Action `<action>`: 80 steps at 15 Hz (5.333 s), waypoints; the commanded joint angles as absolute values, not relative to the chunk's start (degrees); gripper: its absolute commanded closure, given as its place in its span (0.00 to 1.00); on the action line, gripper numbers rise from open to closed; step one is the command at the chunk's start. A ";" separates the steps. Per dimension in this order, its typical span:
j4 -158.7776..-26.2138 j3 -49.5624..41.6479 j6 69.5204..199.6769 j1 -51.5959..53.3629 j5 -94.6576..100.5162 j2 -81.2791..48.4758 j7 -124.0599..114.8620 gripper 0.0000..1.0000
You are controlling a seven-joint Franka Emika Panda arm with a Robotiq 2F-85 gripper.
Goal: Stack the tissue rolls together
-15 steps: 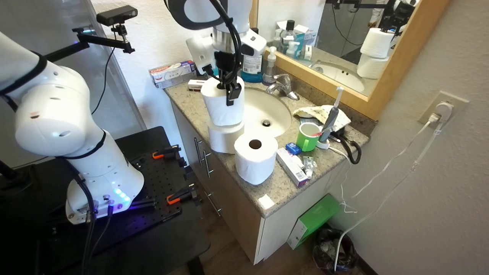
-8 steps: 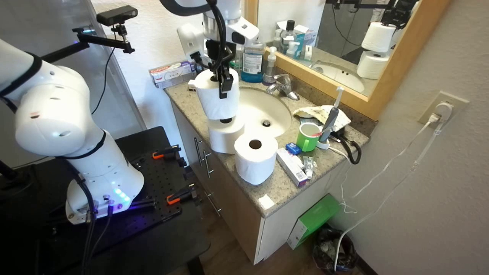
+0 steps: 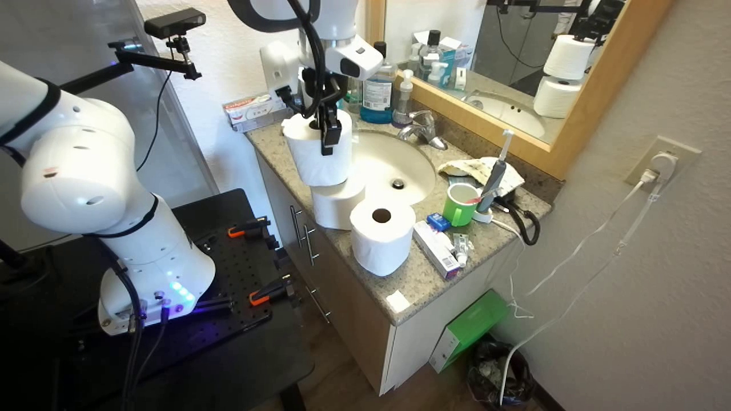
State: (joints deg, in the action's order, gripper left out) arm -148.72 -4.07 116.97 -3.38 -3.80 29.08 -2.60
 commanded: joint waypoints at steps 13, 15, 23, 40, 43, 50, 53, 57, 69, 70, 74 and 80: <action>-148.40 -5.09 115.51 -4.75 -4.26 29.50 -2.24 0.86; -148.07 -5.50 115.47 -4.89 -4.25 29.55 -1.94 0.86; -145.31 -5.99 115.92 -4.50 -4.60 26.60 -1.43 0.86; -145.42 -7.73 118.75 -4.38 -5.44 21.35 2.30 0.86; -145.10 -7.75 118.78 -4.23 -5.62 20.96 2.92 0.86; -145.16 -7.10 118.75 -4.12 -5.49 21.58 1.58 0.15; -145.43 -6.88 118.96 -4.07 -5.49 22.32 1.20 0.00; -145.88 -6.49 118.93 -4.09 -5.31 24.20 0.89 0.25; -148.70 -3.78 118.99 -4.31 -3.88 37.49 -1.18 0.41; -148.88 -3.67 118.95 -4.29 -3.86 38.65 -1.05 0.42; -148.95 -3.71 119.06 -4.10 -4.10 40.41 -0.58 0.92; -148.39 -5.24 119.83 -3.99 -4.79 37.04 0.54 0.92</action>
State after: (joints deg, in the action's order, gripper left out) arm -148.48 -4.67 118.63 -3.97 -3.92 38.54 0.54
